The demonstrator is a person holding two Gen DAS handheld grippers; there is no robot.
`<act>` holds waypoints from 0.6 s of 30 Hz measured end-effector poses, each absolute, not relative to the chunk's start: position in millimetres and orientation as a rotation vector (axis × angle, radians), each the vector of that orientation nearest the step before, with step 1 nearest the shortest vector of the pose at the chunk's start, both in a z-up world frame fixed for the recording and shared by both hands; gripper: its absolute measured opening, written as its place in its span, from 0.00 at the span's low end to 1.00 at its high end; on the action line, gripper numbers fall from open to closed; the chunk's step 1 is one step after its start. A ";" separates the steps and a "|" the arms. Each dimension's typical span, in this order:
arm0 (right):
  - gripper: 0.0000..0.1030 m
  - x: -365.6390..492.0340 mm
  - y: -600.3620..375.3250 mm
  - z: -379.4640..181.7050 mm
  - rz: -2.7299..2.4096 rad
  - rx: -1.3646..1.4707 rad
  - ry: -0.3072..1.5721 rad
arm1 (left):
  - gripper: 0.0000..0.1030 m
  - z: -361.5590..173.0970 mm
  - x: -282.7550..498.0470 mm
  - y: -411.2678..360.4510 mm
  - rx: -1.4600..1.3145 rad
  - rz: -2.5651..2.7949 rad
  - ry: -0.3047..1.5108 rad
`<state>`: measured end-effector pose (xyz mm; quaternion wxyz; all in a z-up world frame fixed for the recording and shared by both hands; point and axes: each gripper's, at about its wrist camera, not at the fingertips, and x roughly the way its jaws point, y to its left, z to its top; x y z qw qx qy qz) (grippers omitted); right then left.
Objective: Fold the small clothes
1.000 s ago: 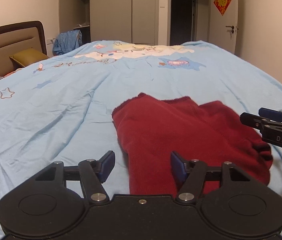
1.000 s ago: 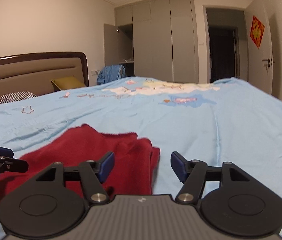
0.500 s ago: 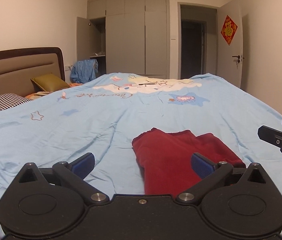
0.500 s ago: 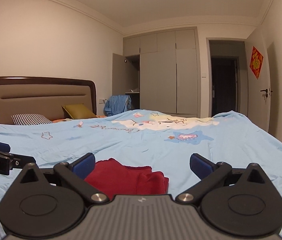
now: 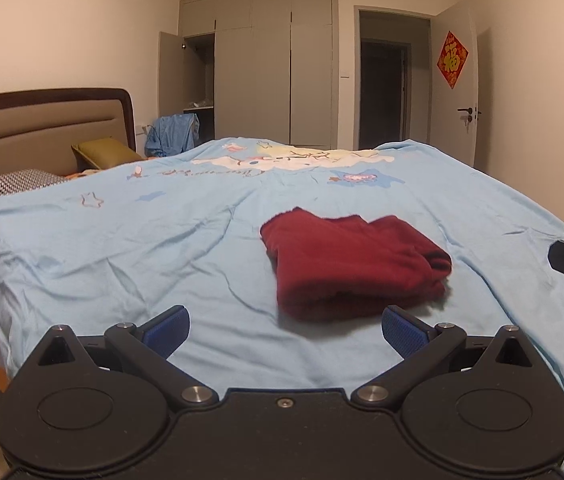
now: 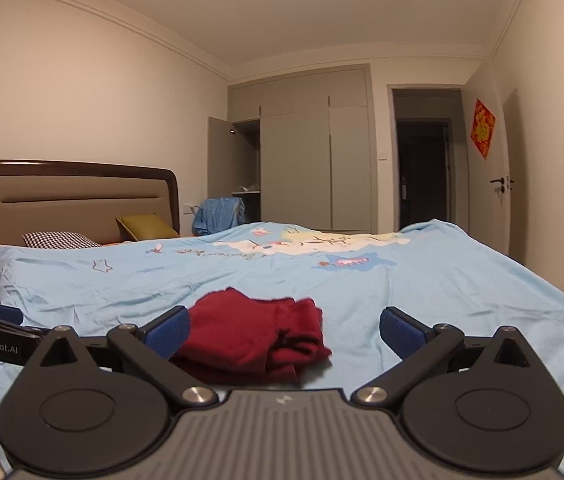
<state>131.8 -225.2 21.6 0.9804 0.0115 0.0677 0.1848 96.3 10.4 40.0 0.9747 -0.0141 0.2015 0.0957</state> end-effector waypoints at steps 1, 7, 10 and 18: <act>1.00 125.4 -227.3 16.6 0.357 0.028 0.143 | 0.99 34.8 90.4 8.9 -0.031 0.194 0.406; 1.00 94.0 -232.4 -16.2 0.257 0.054 0.127 | 0.99 5.7 67.1 3.3 -0.031 0.219 0.390; 1.00 85.4 -229.3 -26.9 0.221 0.033 0.114 | 0.99 -0.4 60.4 3.1 -0.036 0.219 0.370; 1.00 72.2 -219.3 -42.8 0.234 -0.022 0.079 | 0.99 -7.3 57.0 3.3 -0.060 0.225 0.359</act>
